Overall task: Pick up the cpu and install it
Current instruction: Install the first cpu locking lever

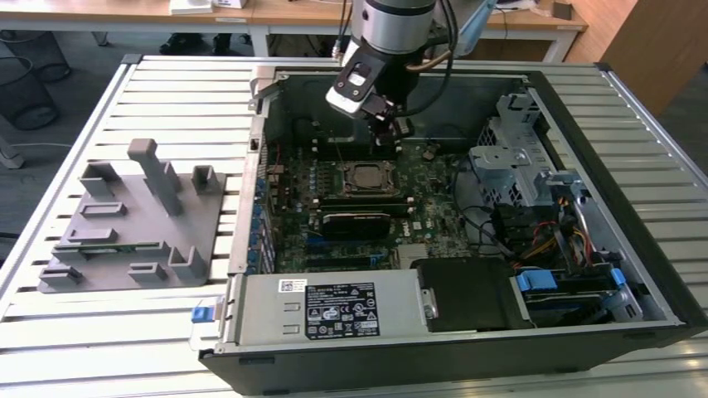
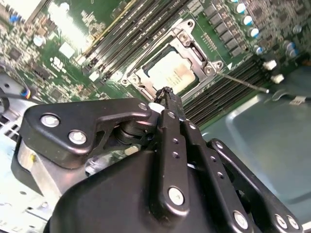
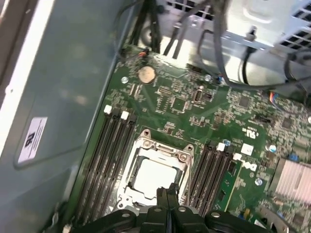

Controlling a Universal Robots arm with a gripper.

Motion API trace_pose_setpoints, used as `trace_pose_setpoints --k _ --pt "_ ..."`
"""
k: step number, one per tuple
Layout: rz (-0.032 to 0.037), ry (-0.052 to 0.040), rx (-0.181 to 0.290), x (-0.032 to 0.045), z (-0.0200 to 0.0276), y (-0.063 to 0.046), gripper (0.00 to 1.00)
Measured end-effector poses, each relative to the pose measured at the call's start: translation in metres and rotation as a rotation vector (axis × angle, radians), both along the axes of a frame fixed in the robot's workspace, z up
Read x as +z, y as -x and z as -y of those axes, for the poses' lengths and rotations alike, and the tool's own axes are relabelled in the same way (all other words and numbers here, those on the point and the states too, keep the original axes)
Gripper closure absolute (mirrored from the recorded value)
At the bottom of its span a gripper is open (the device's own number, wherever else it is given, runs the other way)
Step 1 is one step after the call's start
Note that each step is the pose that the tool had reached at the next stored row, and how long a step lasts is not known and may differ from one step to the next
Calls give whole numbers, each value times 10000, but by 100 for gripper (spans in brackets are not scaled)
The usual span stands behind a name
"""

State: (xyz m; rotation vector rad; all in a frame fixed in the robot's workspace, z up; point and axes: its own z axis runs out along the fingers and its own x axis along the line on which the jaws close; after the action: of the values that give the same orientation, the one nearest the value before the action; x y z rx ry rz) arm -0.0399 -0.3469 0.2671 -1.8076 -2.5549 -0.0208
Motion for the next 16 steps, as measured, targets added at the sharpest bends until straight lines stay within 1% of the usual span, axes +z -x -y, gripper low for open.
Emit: trace_pose_setpoints --k 7,12,16 --pt "-1 1 1256 -12 0 0 89" --pt "-1 1 1934 -16 0 -1 89" --pt "0 0 2597 -21 0 -2 89"
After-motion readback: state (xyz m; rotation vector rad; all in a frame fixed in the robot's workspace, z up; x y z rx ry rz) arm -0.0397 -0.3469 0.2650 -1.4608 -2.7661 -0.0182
